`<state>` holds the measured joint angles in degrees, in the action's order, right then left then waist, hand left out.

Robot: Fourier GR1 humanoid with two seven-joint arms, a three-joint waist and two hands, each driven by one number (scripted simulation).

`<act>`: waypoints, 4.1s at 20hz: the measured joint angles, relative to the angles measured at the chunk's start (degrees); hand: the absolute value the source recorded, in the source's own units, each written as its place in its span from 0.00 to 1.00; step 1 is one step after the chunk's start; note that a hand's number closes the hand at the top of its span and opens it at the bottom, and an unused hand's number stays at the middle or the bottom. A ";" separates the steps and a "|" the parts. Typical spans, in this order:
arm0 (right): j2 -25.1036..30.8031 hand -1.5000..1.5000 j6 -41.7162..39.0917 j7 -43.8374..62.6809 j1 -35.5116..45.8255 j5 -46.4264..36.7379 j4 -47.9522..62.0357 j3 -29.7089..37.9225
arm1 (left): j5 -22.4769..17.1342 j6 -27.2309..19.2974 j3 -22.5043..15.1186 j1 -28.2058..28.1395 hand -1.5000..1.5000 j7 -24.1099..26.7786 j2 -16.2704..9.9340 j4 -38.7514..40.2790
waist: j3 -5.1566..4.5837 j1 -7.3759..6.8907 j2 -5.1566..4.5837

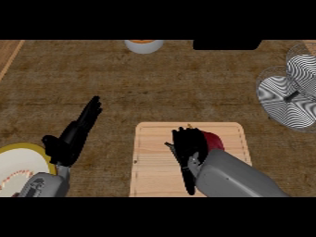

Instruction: Pick the eggplant from the cutting board and place it in the tiered basket

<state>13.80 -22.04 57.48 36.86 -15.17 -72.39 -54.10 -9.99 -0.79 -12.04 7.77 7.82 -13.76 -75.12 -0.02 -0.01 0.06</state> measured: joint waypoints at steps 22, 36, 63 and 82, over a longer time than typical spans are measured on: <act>-0.44 1.00 5.28 -9.12 -11.06 -21.03 -2.08 12.99 | 3.46 1.35 3.68 -2.31 0.50 -2.21 2.57 -3.07 | -0.03 2.16 0.66; 29.39 1.00 31.81 -17.57 -27.62 -10.39 -10.97 52.73 | 2.09 -0.99 8.04 -7.60 0.50 -1.36 1.00 -3.86 | 0.19 10.75 2.29; 44.35 1.00 21.28 -15.85 -8.27 5.98 -3.08 69.85 | 5.88 3.74 3.58 -0.44 0.50 -2.81 4.74 -2.95 | -0.02 -1.87 -0.46; 29.22 1.00 27.06 -31.00 18.70 -3.26 34.51 64.26 | 6.90 4.62 5.83 1.27 0.50 -2.28 5.64 -0.47 | -0.08 -1.31 -0.33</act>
<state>43.02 5.03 26.48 55.57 -18.43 -37.87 10.17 -3.10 3.83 -6.21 9.04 5.53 -8.12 -75.60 -0.09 -1.32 -0.27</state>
